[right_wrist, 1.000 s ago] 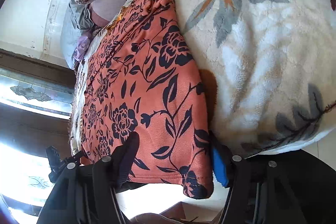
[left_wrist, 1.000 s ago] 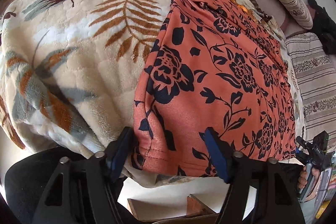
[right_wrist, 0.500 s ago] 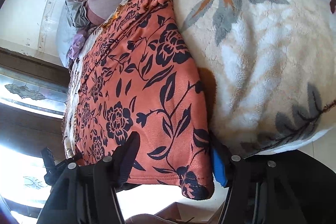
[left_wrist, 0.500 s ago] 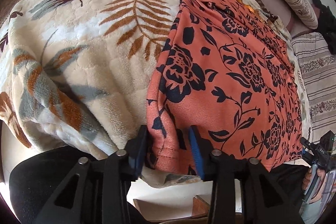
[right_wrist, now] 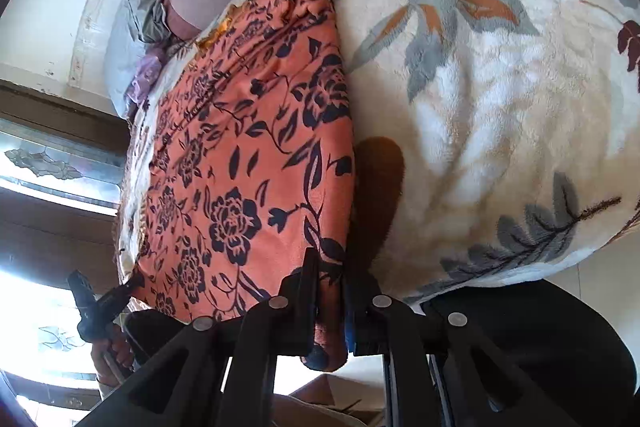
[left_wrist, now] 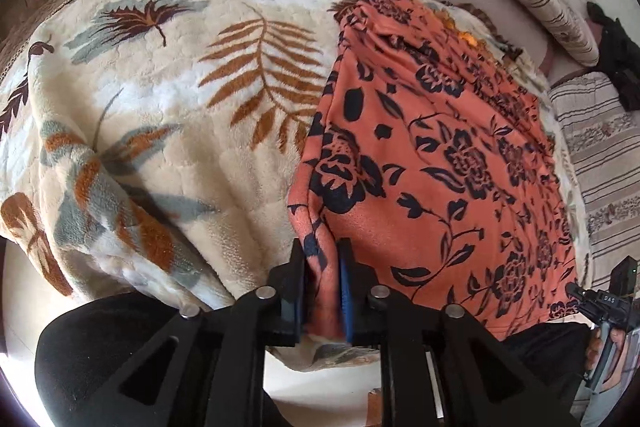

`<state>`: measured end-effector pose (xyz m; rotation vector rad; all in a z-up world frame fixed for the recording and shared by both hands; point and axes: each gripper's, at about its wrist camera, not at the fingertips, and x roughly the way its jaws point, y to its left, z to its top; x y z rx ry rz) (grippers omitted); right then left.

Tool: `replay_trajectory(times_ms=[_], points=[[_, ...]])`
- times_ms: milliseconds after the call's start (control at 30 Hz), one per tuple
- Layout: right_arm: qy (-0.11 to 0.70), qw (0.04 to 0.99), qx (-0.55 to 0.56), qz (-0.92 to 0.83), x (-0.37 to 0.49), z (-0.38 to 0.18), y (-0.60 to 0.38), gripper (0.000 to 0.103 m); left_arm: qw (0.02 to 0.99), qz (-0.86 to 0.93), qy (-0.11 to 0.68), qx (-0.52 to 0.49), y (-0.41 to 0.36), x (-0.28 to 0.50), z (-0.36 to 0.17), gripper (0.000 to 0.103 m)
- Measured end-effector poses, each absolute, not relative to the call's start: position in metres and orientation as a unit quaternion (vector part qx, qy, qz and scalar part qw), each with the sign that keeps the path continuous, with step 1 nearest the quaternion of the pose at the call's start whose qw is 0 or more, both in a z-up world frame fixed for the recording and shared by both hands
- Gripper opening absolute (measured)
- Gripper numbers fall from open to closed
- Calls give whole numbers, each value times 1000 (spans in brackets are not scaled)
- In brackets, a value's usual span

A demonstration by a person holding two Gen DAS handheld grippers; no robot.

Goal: Fold small clothes
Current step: 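Grasp the hem edge with the left tool while the right tool grasps the hem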

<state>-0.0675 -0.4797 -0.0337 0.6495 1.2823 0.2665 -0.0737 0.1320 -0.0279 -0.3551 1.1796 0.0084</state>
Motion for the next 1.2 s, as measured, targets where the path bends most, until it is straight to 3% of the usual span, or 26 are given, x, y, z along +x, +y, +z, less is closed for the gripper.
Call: replay_trajectory(times_ms=[33,67,200,233,267,300,600,700,900,967,1067,1200], points=[[598,736,296,114,-67,-41,-480,13,811,12,563,-157,129,-72,-33,45],[606,729,299,110,-67,-47,-480,13,812,9,563,-153,126,-70,-34,55],[606,719,321,116,-66,-53,-486,15,822,4,554,-133,117,-67,-34,55],[608,716,322,118,-66,-54,-486,16,821,1,556,-130,117,-66,-34,42],[610,714,321,120,-65,-55,-485,16,821,0,556,-127,117,-64,-34,15],[610,715,319,123,-65,-54,-484,15,821,-5,557,-128,117,-63,-34,10],[560,741,341,148,-67,-19,-489,11,833,-27,528,-160,128,-65,-8,7],[581,730,332,139,-62,-33,-487,11,811,-11,566,-146,126,-58,-30,8],[601,710,344,129,-56,-50,-486,16,812,-11,568,-134,121,-55,-34,9],[603,709,339,137,-55,-51,-484,31,811,-11,568,-138,122,-54,-35,10],[595,708,344,163,-55,-48,-479,70,811,-12,568,-136,121,-50,-36,10],[599,715,322,160,-56,-44,-473,68,814,-13,566,-131,120,-52,-36,10]])
